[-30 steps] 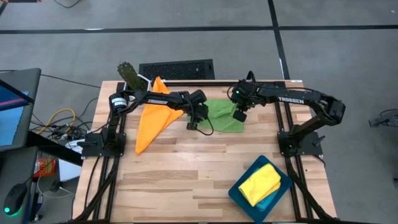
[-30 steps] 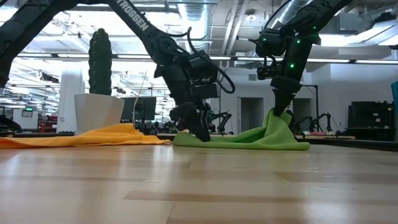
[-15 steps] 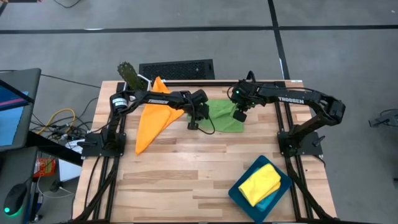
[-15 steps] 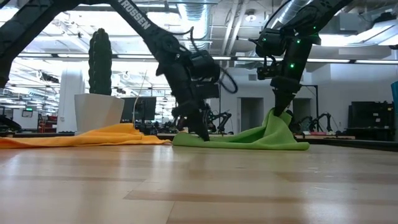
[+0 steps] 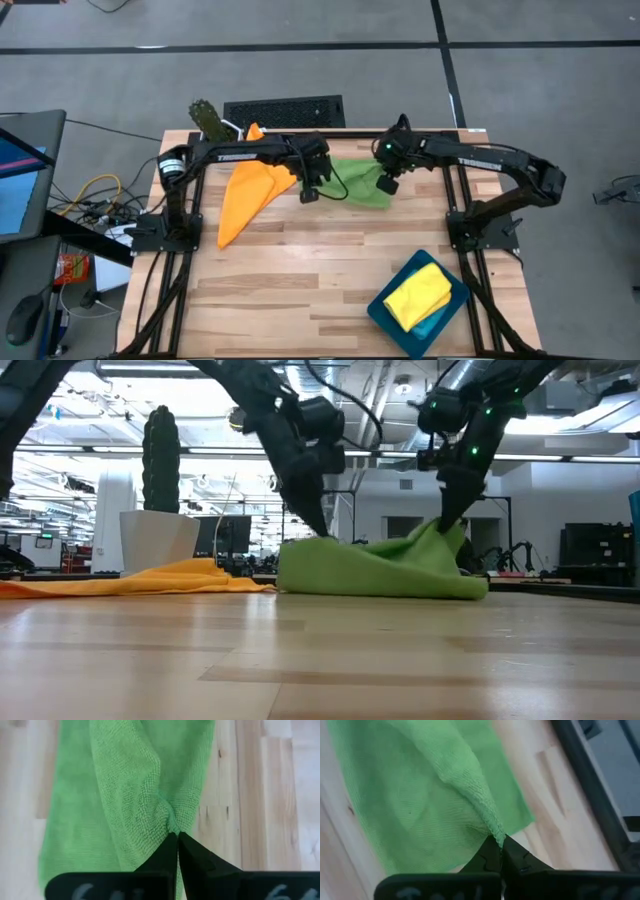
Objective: Fold microfiber towels
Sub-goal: Fold the green microfiber towel
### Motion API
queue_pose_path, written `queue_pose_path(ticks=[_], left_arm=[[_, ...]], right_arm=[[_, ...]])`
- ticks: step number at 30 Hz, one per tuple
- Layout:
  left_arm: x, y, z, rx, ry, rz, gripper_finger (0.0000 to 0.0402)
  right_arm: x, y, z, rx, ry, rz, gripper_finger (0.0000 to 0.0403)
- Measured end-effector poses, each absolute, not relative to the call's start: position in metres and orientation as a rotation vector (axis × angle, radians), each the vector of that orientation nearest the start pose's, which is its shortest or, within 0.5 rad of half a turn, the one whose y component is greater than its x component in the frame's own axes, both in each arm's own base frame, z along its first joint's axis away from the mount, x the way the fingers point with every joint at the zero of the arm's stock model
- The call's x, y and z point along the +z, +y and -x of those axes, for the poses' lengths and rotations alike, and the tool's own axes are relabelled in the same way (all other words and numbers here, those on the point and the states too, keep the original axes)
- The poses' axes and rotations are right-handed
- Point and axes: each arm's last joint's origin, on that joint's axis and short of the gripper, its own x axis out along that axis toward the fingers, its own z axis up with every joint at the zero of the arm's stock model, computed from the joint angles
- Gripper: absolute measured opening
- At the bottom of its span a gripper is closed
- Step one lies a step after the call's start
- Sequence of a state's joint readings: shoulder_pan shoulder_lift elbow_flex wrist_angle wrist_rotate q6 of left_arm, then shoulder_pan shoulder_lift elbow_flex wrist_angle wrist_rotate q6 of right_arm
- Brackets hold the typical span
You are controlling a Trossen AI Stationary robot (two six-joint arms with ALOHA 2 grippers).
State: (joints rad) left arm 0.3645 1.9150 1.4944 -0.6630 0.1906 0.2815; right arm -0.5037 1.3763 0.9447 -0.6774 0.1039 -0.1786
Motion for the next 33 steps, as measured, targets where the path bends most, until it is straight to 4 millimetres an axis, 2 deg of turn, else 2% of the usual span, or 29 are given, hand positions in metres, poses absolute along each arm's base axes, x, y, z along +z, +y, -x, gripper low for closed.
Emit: queue_pose_path(ticks=[4,8,12,14,18,20,22,25,28,33], left_arm=[[0.234,0.137,-0.374,0.031,1.024,0.042,0.0],[0.234,0.137,-0.373,-0.031,0.998,0.193,0.0],[0.237,0.126,-0.375,-0.11,0.978,0.326,0.0],[0.248,0.118,-0.372,-0.134,0.953,0.366,0.0],[0.27,0.111,-0.364,-0.029,0.929,0.362,0.0],[0.266,0.112,-0.362,0.026,0.967,0.318,0.0],[0.263,0.113,-0.362,0.021,0.973,0.349,0.0003],[0.267,0.11,-0.363,-0.079,0.937,0.308,0.0018],[0.265,0.111,-0.362,-0.104,0.944,0.269,0.0048],[0.265,0.116,-0.361,-0.04,0.949,0.219,0.0103]], right_arm=[[0.237,-0.126,-0.221,-0.475,1.101,-0.096,0.0017],[0.238,-0.122,-0.221,-0.463,1.088,-0.147,0.0011],[0.236,-0.107,-0.228,-0.382,1.09,-0.202,0.001],[0.236,-0.099,-0.231,-0.347,1.093,-0.201,0.0013],[0.238,-0.084,-0.235,-0.308,1.09,-0.195,0.0012],[0.238,-0.077,-0.237,-0.29,1.09,-0.194,0.001],[0.238,-0.069,-0.24,-0.264,1.085,-0.179,0.001],[0.238,-0.06,-0.243,-0.233,1.086,-0.165,0.0016],[0.238,-0.055,-0.245,-0.217,1.083,-0.154,0.0015],[0.239,-0.054,-0.246,-0.213,1.075,-0.151,0.001]])
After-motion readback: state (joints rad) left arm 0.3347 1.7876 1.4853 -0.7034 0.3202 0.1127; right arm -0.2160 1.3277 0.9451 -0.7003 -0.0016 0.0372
